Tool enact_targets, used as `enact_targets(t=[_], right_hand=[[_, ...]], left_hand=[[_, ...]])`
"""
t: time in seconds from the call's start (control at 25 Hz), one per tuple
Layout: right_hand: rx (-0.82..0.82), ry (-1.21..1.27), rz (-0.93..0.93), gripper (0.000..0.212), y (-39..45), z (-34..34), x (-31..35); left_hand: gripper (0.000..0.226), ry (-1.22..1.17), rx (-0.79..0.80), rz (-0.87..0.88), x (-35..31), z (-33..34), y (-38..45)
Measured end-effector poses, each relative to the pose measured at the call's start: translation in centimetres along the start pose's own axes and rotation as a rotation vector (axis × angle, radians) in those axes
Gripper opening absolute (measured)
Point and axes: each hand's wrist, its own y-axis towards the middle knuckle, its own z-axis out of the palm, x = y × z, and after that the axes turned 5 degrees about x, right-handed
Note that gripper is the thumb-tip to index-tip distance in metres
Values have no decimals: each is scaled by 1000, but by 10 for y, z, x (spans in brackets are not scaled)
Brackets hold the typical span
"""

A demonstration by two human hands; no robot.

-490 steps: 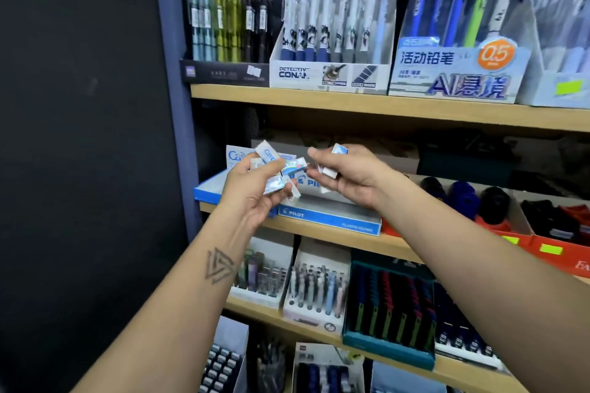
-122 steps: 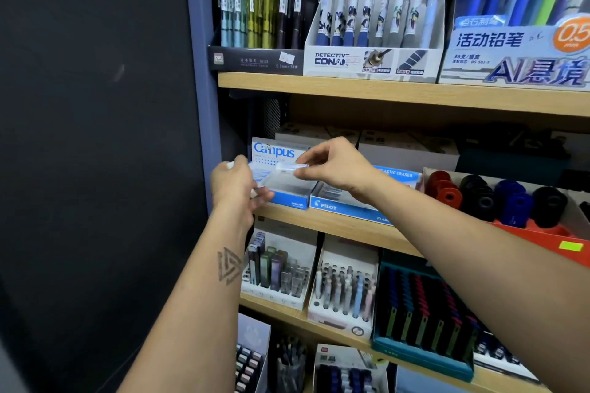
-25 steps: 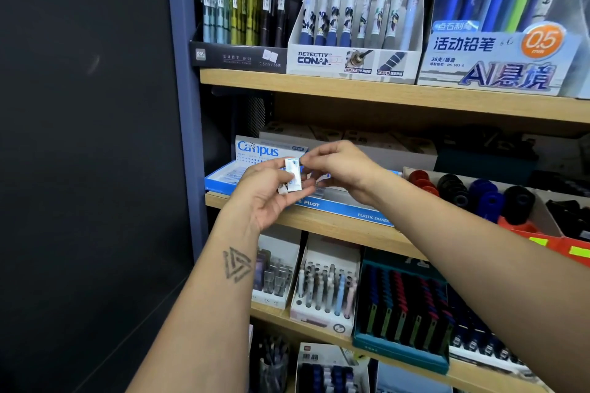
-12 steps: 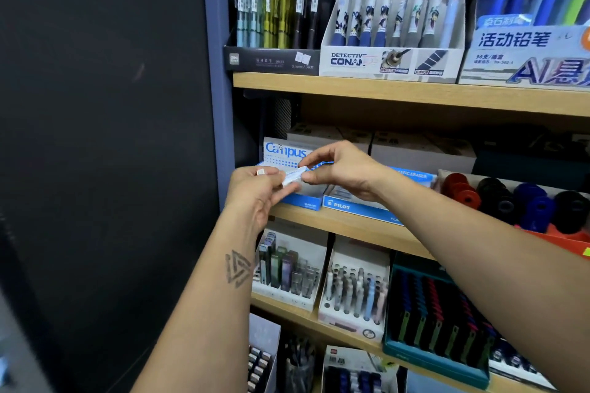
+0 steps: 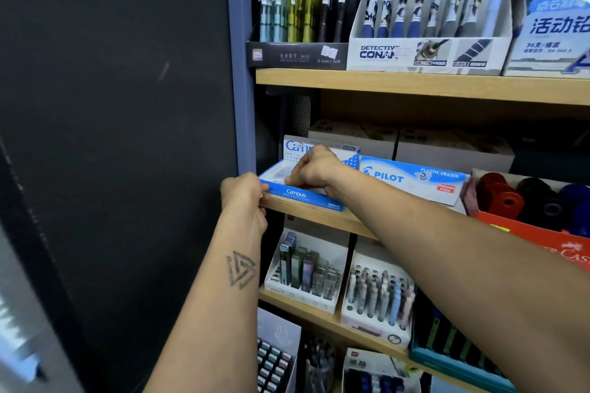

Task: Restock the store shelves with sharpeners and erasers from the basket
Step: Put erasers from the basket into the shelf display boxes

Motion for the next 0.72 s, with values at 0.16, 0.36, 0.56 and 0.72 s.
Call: enact_targets(t=[0.16,0.36,0.56,0.72], right_hand=[[57,74,54,37,1,5,7],[157,109,78,25,-6,2,9],[77,-18,62,32,-7,8,16],[138,-126,22,32,-15,6,16]], left_hand=[[27,-91,45,-24,2,-1,9],[27,-217,113,-20,4,-2,15],[19,-219,108,-40,8,1,14],[19,-179,157,-62,7,2,8]])
